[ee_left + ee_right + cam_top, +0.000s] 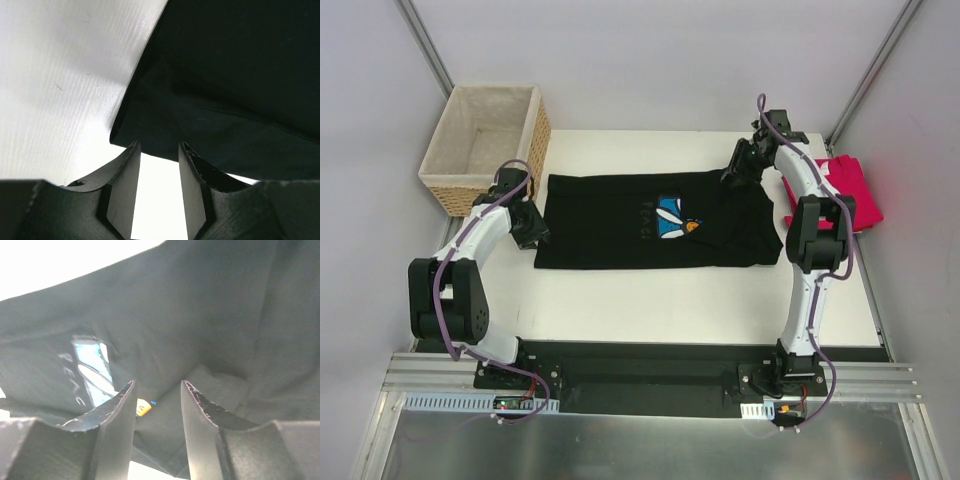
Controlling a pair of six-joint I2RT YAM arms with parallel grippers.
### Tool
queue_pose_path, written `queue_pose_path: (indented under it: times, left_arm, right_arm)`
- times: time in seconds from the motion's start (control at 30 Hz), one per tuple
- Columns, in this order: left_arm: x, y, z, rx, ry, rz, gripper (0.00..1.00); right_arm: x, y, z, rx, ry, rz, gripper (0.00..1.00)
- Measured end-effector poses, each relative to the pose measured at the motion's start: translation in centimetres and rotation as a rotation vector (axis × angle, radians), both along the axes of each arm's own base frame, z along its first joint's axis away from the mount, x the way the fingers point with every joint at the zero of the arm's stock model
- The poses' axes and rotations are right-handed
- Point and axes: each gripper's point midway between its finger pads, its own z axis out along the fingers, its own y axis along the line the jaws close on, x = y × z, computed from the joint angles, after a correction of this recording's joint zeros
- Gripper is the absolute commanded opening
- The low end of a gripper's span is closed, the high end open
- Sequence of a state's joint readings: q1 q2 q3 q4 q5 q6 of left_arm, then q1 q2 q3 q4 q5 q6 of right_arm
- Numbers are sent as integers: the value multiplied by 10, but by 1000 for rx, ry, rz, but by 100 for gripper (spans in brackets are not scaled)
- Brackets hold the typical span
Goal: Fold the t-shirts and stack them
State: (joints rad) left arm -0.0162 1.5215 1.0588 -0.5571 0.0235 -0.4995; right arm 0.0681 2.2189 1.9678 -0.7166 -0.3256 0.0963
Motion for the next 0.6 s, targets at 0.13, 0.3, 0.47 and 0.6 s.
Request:
queue_pose_path:
  times: [0.13,0.3,0.47,0.6]
  left_arm:
    - [-2,-7,6,-7,-20,-14,36]
    - [-5,-13,12,-22,-43,-29,36]
    - [-14,-14,17,-29,-66,-32,36]
    - [-20,-14,19,-31,-81,-33,36]
  right_arm:
    - [15,-9,48,-49,-174,-25,45]
    - [1,-24,157,-57,-433,-85,43]
    - [-53,-25,162,19,-421,-113,38]
    - [-95,-11,87,108,-217,-120,34]
